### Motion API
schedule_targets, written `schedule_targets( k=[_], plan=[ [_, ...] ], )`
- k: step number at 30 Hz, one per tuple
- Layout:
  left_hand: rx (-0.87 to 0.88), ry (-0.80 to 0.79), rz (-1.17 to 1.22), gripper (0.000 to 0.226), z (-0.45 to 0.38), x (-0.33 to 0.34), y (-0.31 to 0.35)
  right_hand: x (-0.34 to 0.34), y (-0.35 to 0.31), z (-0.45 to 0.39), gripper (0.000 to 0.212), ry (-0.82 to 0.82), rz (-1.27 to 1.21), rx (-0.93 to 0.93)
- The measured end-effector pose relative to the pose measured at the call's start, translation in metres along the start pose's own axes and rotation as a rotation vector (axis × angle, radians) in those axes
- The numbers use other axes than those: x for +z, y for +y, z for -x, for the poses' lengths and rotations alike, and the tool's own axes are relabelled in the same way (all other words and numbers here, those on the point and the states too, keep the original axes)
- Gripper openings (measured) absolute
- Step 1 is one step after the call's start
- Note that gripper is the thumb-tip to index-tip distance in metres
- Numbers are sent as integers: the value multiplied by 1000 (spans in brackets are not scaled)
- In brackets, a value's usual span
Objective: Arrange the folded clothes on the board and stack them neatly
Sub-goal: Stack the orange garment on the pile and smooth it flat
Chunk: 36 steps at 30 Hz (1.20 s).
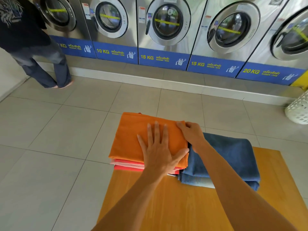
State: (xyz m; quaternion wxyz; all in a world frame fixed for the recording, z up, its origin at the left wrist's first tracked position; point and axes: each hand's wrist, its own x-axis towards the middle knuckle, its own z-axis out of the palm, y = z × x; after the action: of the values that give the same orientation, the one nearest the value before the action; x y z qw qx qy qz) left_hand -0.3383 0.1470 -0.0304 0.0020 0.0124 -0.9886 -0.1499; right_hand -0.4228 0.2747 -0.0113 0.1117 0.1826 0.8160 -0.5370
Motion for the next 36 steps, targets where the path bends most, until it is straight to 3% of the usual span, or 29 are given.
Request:
schedule_targets(
  k=[5, 17, 19, 22, 26, 31, 36],
  plan=[
    [-12, -25, -10, 119, -1, 1, 2, 2, -1, -12, 22, 46, -89, 49],
    [-13, -131, 56, 120, -9, -4, -2, -14, -5, -15, 43, 135, 29, 6],
    [-4, -140, 115, 112, -10, -12, -9, -20, -12, -4, 46, 243, 144, -103],
    [20, -53, 223, 83, -12, -24, -24, -19, -21, 31, 33, 371, 333, -308],
    [-15, 105, 177, 62, -24, -33, -59, 25, -21, 67, 36, 282, 508, -564],
    [126, -6, 26, 72, -21, -19, -113, 70, 1, 67, 61, 177, 895, -532],
    [30, -75, 32, 66, -27, -15, -133, 65, 10, 55, 67, 133, 996, -472]
  ],
)
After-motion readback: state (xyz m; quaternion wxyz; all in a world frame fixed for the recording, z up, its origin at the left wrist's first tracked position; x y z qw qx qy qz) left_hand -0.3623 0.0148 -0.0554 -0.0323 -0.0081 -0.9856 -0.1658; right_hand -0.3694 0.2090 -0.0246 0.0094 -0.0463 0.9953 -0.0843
